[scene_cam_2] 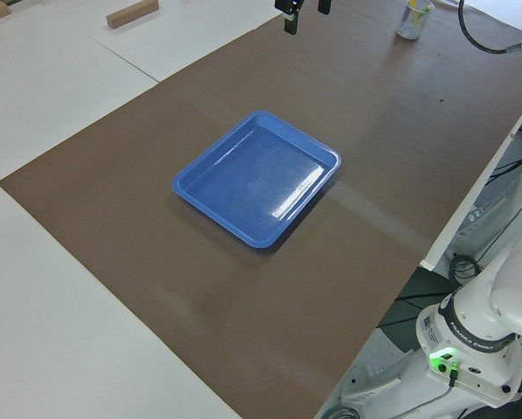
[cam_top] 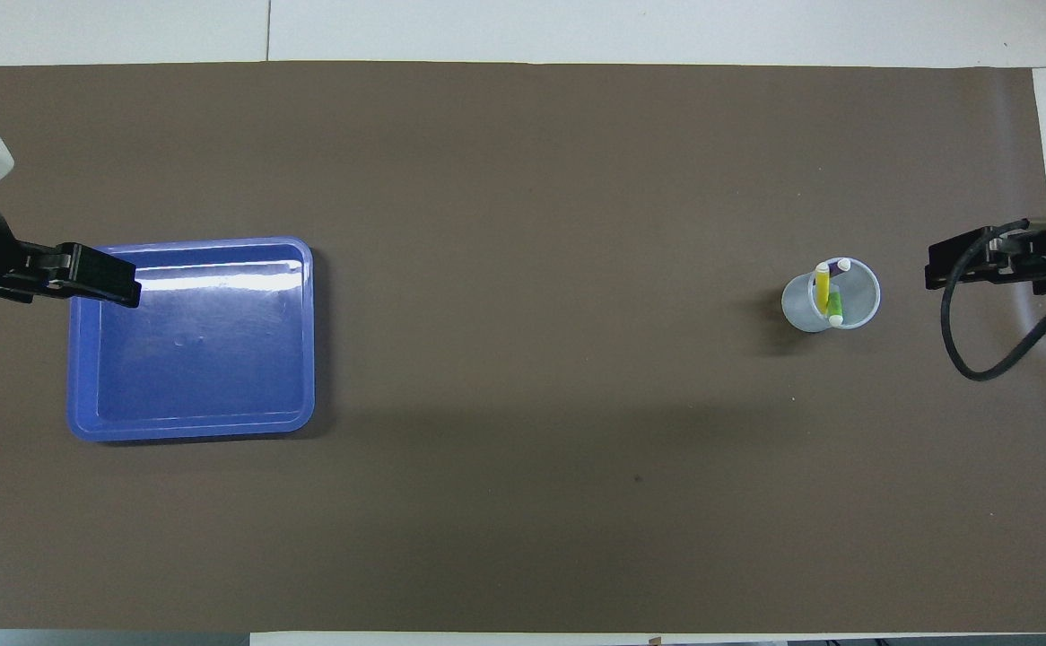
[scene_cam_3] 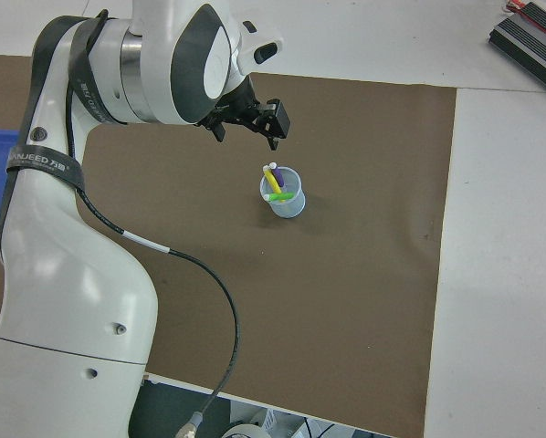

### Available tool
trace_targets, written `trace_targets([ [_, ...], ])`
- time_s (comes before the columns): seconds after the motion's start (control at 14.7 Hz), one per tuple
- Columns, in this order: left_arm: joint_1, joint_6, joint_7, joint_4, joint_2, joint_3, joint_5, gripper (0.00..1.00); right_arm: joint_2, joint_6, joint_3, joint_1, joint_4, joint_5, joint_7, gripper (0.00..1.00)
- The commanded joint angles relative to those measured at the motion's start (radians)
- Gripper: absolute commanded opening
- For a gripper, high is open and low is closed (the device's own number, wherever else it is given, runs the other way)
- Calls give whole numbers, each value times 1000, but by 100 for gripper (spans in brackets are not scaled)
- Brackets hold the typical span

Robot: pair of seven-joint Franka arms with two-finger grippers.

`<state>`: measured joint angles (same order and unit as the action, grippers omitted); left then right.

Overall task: Right arm passes pens to left for tray arrangement
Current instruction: 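Reach the right gripper down into the clear cup and grasp the purple pen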

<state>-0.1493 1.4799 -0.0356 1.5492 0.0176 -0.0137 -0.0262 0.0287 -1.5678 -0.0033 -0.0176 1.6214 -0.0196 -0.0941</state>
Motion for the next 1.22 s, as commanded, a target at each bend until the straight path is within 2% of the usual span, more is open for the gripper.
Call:
trace_targets([
  [0.0, 1, 0, 8, 26, 27, 3, 12, 100, 20, 0, 0, 4, 21, 20, 1, 100],
  [0.54, 1, 0, 8, 26, 27, 3, 12, 100, 20, 0, 2, 2, 21, 20, 8, 100],
  [0.82, 1, 0, 8, 26, 27, 3, 12, 100, 27, -112, 2, 5, 78, 20, 11, 100],
  [1.02, 1, 0, 8, 26, 27, 4, 12, 100, 50, -260, 2, 14, 207, 20, 14, 100],
  [1.16, 1, 0, 8, 26, 27, 3, 12, 100, 21, -303, 0, 19, 216, 20, 16, 100],
])
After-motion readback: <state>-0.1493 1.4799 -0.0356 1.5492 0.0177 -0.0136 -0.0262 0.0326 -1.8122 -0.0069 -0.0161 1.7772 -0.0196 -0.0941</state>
